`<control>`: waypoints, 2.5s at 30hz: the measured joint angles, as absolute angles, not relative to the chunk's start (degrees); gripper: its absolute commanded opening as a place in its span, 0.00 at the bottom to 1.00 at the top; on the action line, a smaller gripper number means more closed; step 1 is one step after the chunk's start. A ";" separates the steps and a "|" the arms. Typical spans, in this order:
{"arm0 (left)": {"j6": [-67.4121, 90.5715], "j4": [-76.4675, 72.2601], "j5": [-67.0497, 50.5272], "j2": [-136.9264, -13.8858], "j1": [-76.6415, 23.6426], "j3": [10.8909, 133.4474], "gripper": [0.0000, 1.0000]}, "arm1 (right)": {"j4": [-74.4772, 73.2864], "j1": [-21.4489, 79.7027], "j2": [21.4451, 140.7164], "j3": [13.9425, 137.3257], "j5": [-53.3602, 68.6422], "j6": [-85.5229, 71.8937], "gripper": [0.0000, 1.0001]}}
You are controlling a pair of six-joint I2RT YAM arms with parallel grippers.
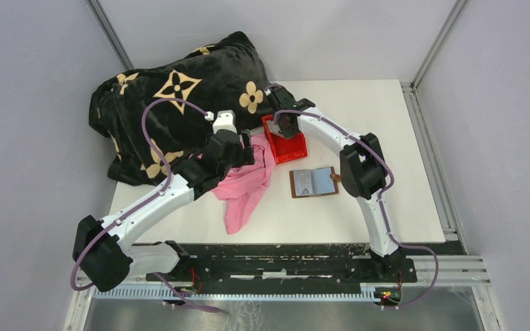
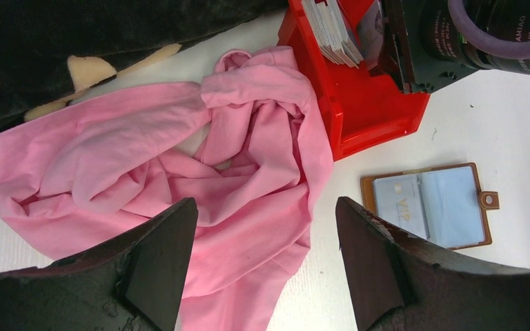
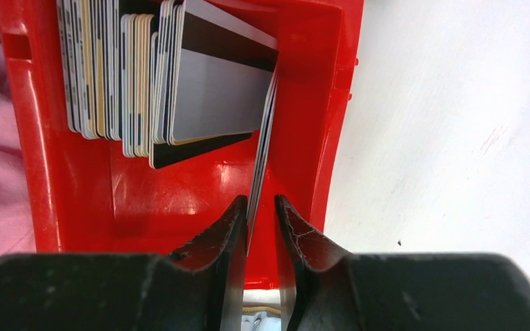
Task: Put the credit cards into the card holder
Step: Pick up the credit card from the storage box.
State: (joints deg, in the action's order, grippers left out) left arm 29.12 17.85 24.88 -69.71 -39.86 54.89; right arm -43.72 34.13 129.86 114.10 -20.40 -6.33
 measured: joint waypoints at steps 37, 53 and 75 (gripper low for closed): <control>29.12 17.43 23.42 -69.71 -39.16 53.98 0.80 | -44.34 34.13 127.44 110.32 -19.09 -7.25 0.19; 29.12 16.95 22.85 -69.71 -38.85 52.84 0.80 | -44.84 34.11 127.44 111.33 -19.64 -6.52 0.01; 24.45 7.77 11.35 -72.90 -38.59 52.12 0.99 | -48.01 34.11 102.94 100.62 -14.37 -7.07 0.01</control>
